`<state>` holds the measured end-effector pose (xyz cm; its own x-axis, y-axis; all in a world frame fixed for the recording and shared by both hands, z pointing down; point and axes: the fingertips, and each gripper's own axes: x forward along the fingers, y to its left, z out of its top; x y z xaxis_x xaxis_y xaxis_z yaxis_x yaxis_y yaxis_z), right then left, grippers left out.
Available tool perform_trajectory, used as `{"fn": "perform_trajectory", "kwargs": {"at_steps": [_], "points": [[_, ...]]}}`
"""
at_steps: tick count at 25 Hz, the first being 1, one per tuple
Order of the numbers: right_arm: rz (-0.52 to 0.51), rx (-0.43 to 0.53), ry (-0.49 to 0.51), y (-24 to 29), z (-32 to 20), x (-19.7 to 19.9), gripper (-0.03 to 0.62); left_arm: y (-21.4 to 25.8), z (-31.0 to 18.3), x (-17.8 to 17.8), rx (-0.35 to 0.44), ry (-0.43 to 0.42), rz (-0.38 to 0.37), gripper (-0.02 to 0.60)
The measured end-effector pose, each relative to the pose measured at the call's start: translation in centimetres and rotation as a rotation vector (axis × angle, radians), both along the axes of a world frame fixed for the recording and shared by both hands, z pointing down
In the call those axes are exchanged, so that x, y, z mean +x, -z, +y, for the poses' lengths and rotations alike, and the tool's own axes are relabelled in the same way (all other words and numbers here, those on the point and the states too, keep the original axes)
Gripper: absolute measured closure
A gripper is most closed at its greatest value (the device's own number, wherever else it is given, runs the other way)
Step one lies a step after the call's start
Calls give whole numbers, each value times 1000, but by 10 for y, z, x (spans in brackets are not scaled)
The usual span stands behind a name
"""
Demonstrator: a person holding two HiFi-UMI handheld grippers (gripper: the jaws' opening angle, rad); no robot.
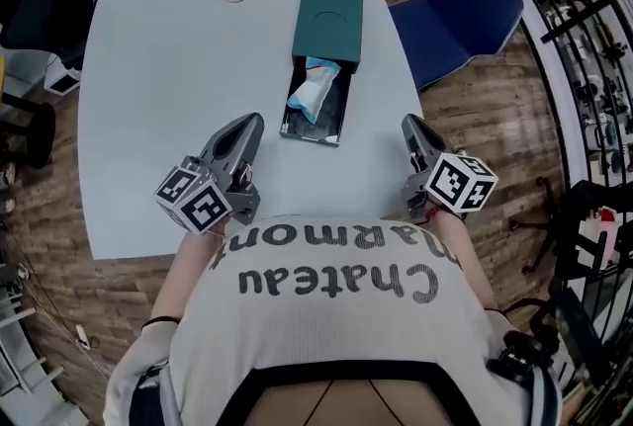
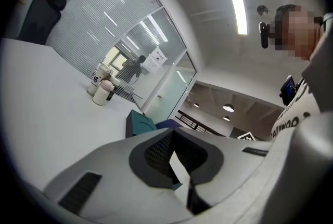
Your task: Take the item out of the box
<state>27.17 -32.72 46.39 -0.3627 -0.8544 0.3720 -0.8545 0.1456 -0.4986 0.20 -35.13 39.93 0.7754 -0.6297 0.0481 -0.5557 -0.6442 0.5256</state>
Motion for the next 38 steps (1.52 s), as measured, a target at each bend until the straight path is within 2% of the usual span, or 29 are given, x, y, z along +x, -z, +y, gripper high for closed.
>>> {"fn": "perform_trajectory", "kwargs": {"at_steps": [4, 7, 10, 16, 18, 22, 26, 30, 32, 36, 38], "points": [[25, 15, 92, 6, -20, 7, 594, -2, 0, 6, -17, 90, -58, 591], [79, 2, 170, -5, -34, 11, 594, -7, -7, 6, -41, 171, -88, 591], [122, -5, 224, -20, -50, 15, 594, -14, -18, 13, -50, 215, -127, 591], [57, 27, 342, -28, -77, -1, 595, -33, -26, 33, -74, 249, -278, 592], [56, 51, 389, -26, -84, -6, 594, -39, -31, 42, -82, 252, -323, 592], [60, 64, 454, -34, -86, -12, 595, -55, -35, 57, -106, 236, -459, 595], [38, 55, 485, -44, -90, -10, 594, -65, -44, 73, -125, 235, -501, 585], [34, 54, 503, -49, -89, -4, 594, -76, -52, 84, -128, 247, -585, 580], [33, 53, 502, -52, -88, 0, 595, -81, -56, 91, -133, 234, -619, 566], [21, 53, 494, -56, -87, 8, 594, -92, -63, 104, -150, 194, -695, 488], [20, 54, 495, -56, -86, 12, 595, -99, -68, 110, -161, 173, -750, 477]]}}
